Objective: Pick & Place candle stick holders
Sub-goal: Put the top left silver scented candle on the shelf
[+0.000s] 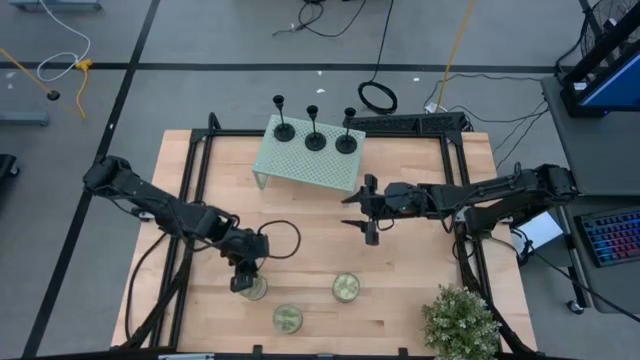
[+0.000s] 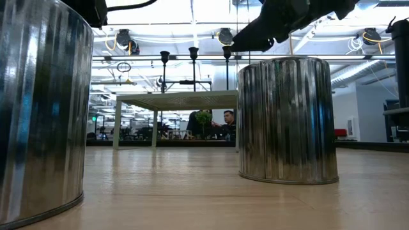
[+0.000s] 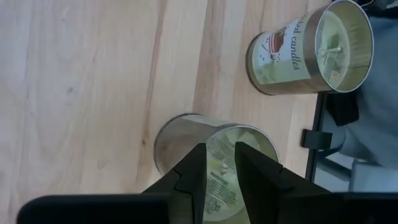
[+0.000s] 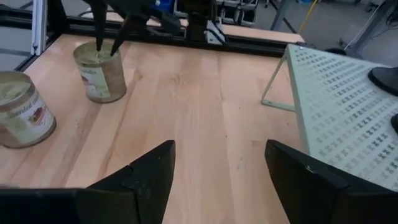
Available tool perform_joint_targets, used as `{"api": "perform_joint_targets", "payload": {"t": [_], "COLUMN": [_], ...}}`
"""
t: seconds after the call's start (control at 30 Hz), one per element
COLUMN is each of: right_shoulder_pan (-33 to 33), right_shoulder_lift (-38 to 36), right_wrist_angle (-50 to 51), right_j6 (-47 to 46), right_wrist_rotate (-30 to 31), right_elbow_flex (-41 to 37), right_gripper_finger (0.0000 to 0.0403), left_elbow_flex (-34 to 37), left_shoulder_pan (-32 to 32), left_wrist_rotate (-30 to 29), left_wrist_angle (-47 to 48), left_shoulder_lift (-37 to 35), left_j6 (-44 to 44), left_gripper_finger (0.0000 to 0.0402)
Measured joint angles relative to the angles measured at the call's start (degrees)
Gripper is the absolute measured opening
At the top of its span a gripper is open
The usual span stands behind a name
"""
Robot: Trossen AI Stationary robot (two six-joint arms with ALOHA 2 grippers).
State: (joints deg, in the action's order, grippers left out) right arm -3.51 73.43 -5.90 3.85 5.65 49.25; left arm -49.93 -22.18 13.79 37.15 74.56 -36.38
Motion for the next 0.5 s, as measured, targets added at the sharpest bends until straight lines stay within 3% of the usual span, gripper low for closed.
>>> {"api": "perform_joint_targets", "payload": {"t": [0.2,0.5], "right_shoulder_pan": [-1.75,-3.77], "right_shoulder_lift": [0.00,0.00], "right_wrist_angle": [0.44,0.14], "right_j6": [0.06,2.12], "right_wrist_rotate": [-7.40,-7.25], "right_elbow_flex": [-0.02,-0.02], "right_gripper_finger": [0.0242,0.0242], "left_elbow_flex": [0.00,-0.01], "left_shoulder_pan": [0.20,-1.00], "left_wrist_rotate": [-0.44,-4.76], "left_wrist_angle": [2.78,4.75], "left_shoulder_lift": [0.00,0.67], "left_j6": [7.81,10.57], "left_gripper_finger": [0.0088,0.0088]}}
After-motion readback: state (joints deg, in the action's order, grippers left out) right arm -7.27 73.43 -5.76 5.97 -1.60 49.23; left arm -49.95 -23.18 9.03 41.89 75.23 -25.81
